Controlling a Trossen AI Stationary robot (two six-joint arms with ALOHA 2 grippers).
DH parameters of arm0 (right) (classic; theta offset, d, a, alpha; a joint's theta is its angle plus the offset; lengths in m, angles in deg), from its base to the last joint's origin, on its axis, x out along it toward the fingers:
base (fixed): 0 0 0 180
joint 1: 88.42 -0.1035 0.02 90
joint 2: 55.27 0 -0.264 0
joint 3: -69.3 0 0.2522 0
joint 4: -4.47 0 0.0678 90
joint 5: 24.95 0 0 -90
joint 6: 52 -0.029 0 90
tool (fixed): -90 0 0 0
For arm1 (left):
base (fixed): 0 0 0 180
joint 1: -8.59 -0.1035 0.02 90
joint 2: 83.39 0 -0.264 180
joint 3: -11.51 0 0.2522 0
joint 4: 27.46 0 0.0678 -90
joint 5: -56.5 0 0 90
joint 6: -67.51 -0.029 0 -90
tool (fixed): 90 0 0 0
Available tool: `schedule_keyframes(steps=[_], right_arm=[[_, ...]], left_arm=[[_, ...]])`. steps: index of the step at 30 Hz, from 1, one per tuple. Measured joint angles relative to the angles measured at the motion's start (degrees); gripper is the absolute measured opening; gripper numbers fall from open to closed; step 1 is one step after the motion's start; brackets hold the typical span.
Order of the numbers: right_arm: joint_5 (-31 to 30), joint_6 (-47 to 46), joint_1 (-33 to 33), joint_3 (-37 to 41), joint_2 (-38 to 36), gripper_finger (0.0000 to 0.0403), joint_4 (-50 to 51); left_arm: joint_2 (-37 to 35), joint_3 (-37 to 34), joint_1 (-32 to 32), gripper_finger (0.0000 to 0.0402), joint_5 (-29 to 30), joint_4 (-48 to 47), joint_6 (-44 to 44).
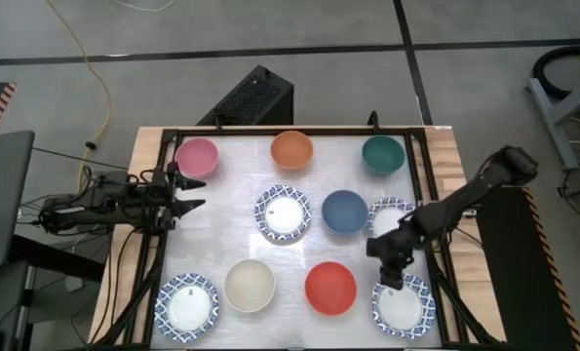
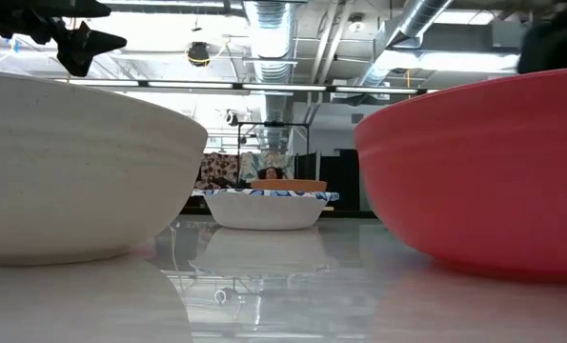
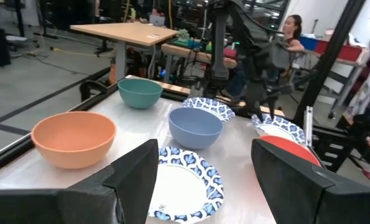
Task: Nest bowls inside each other
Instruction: Stack the bottom right white patterned plate on top of the top right white patterned plate
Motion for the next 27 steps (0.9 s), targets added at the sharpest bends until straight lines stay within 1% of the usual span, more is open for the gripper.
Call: schedule_keyframes(steps=[8,12,15,18,23,27], right_arm=[[0.3,7.3,-1.8,-0.2,3.8,0.016,7.2],[0.1,9.0,-0.8,-2.0,4.6,0.0171,12.3],[-0.1,9.1,0.5,-4.1,4.6,0.0181,14.3],[-2.5,11.5,1.4,-6.6,4.6,0.019,15.2],[-10.2,15.5,2.1,-9.3,4.6,0.0199,15.3],[-13.0,18.5,2.5,-9.3,4.8,0.0204,14.7]], left_arm=[[0.0,0.0,0.0,0.0247,0.5,0.0,0.0],[0.0,0.0,0.0,0.0247,0.7,0.0,0.0],[0.0,0.0,0.0,0.0247,1.4,0.0,-0.7],[0.0,0.0,0.0,0.0247,1.4,0.0,-1.5],[0.0,0.0,0.0,0.0247,1.4,-0.4,-1.8],[0.0,0.0,0.0,0.0247,1.4,-0.8,-1.8]])
